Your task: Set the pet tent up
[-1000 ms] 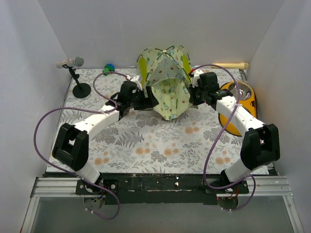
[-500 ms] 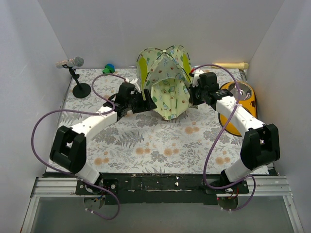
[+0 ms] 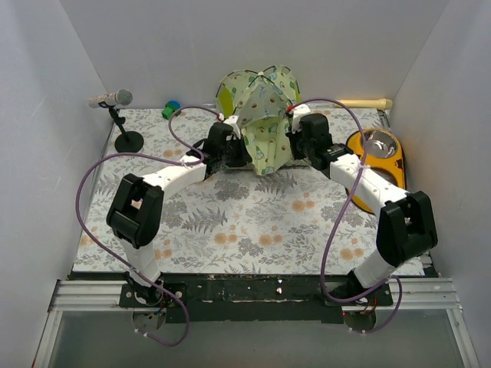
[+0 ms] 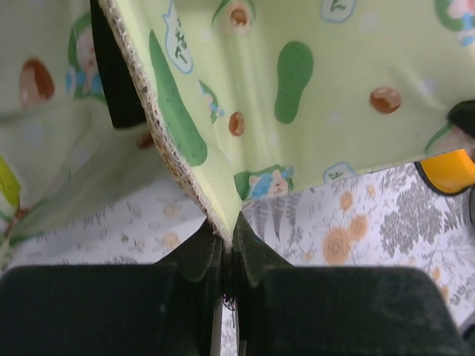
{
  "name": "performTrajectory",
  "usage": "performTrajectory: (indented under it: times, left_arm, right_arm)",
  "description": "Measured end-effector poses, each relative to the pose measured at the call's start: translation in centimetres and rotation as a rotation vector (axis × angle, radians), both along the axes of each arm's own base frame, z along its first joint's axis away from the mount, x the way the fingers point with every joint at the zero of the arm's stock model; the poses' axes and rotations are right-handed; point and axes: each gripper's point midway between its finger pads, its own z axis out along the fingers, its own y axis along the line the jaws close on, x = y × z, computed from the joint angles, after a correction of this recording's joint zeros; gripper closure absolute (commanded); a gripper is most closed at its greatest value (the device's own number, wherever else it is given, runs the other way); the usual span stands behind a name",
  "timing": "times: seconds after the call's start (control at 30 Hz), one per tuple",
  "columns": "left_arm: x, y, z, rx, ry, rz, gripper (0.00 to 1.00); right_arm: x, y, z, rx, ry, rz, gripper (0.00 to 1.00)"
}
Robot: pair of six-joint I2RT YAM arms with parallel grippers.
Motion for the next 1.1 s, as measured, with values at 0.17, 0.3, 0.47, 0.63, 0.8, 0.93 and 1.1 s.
performTrajectory:
  times: [0.17,0.3,0.47,0.63,0.8,0.93,1.1]
  left_arm:
    - [3.3,-0.8,2.1,-0.008,-0.127,0.019,1.00]
    - [5.4,-1.5,2.0,-0.013,-0.178,0.043,1.00]
    - [7.1,-1.8,0.2,-0.011,-0.200,0.073,1.00]
    - [9.2,-2.2,0.7,-0.030,-0.255,0.104,1.00]
    - [11.2,-1.9,0.7,-0.009,-0.307,0.141,1.00]
    - [11.5,-1.1,-0.7,0.038,-0.305,0.161,1.00]
    - [11.8,-0.3,-2.0,0.090,-0.303,0.183,0.82]
  right_arm:
    - [3.0,0.7,0.4,-0.048,-0.130,-0.038,0.99]
    - [5.0,0.7,-0.4,-0.090,-0.185,-0.085,0.99]
    - [7.9,0.8,-1.7,-0.141,-0.207,-0.171,0.99]
    - [9.4,1.1,-2.2,-0.200,-0.265,-0.214,0.99]
    - [10.1,2.5,-2.4,-0.307,-0.362,-0.195,0.99]
    - [10.2,2.9,-3.7,-0.401,-0.410,-0.182,0.99]
    - [10.5,2.0,-6.1,-0.539,-0.433,-0.166,0.77]
